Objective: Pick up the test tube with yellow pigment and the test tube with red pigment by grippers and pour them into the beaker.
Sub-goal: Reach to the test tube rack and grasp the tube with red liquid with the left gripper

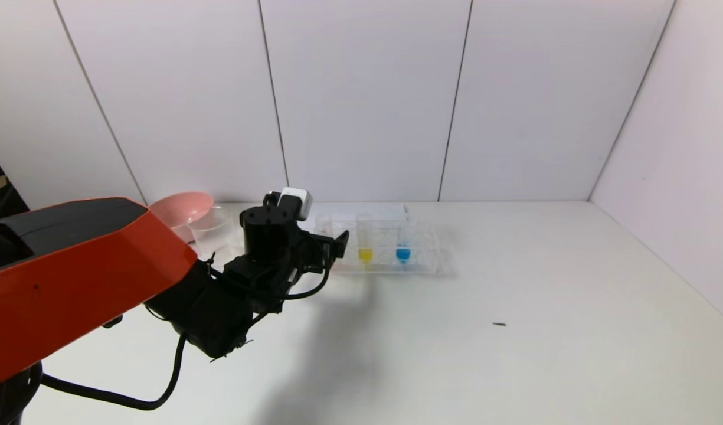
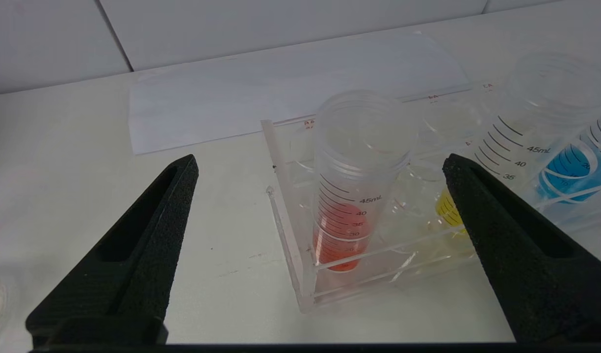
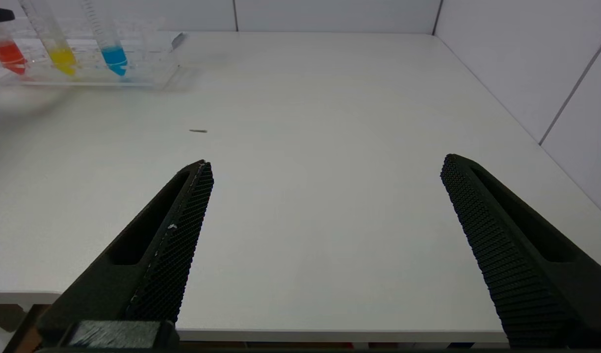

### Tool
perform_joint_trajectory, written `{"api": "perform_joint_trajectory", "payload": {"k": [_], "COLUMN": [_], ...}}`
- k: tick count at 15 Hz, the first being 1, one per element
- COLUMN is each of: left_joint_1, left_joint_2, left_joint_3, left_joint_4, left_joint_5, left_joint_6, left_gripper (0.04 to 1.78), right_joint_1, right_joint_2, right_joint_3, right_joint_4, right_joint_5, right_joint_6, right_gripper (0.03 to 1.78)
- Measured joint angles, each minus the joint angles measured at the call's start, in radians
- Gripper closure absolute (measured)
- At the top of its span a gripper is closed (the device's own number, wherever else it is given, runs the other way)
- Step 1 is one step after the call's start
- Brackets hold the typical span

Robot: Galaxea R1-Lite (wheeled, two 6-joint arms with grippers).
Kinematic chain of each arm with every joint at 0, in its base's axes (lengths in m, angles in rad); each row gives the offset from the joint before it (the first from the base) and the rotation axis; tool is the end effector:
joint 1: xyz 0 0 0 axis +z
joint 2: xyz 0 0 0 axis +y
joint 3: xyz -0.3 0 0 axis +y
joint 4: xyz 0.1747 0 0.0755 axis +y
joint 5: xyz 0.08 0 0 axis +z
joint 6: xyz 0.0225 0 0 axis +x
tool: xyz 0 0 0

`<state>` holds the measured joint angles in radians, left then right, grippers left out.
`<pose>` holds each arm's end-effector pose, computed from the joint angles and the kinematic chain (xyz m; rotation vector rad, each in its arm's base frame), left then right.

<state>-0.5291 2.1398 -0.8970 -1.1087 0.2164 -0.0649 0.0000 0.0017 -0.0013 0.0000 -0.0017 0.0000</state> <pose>0.3395 -0.1929 0.0980 -0.0153 0.1355 -0.3080 -0.0228 0.0000 0.0759 0.0000 0.0004 -0.0017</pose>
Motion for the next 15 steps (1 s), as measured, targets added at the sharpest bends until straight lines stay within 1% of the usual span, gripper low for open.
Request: {"api": "perform_joint_trajectory", "payload": {"k": [2,4,5,8,9,10,11,15], "left_joint_1": [-0.001,-0.003,-0.003,-0.003,-0.005,-0.004,-0.005,-0.005], "left_joint_2": [0.0,0.0,0.0,0.0,0.0,0.0,0.0,0.0], "left_joint_3": [-0.001,-0.001,-0.002,-0.002,-0.002,-0.002,-0.002,-0.001], "left_joint_4": [0.0,0.0,0.0,0.0,0.0,0.0,0.0,0.0], "left_joint_5": [-0.001,-0.001,-0.002,-0.003,-0.004,-0.004,-0.004,-0.003], "left_joint_6": [-0.001,-0.003,-0.003,-0.003,-0.003,-0.003,-0.004,-0.002], "left_gripper": [0.2,0.41,0.55,1.12,1.28,1.36,1.39,1.39], "right_joint_1": [0.0,0.0,0.0,0.0,0.0,0.0,0.0,0.0], "right_joint_2": [0.0,0.0,0.0,0.0,0.0,0.0,0.0,0.0], "right_joint_3": [0.0,0.0,0.0,0.0,0.0,0.0,0.0,0.0], "right_joint_4": [0.0,0.0,0.0,0.0,0.0,0.0,0.0,0.0], "right_joint_5": [0.0,0.0,0.0,0.0,0.0,0.0,0.0,0.0], "right_joint_6": [0.0,0.0,0.0,0.0,0.0,0.0,0.0,0.0], "right_gripper": [0.11,0.11,0.11,0.11,0.11,0.11,0.11,0.11]}}
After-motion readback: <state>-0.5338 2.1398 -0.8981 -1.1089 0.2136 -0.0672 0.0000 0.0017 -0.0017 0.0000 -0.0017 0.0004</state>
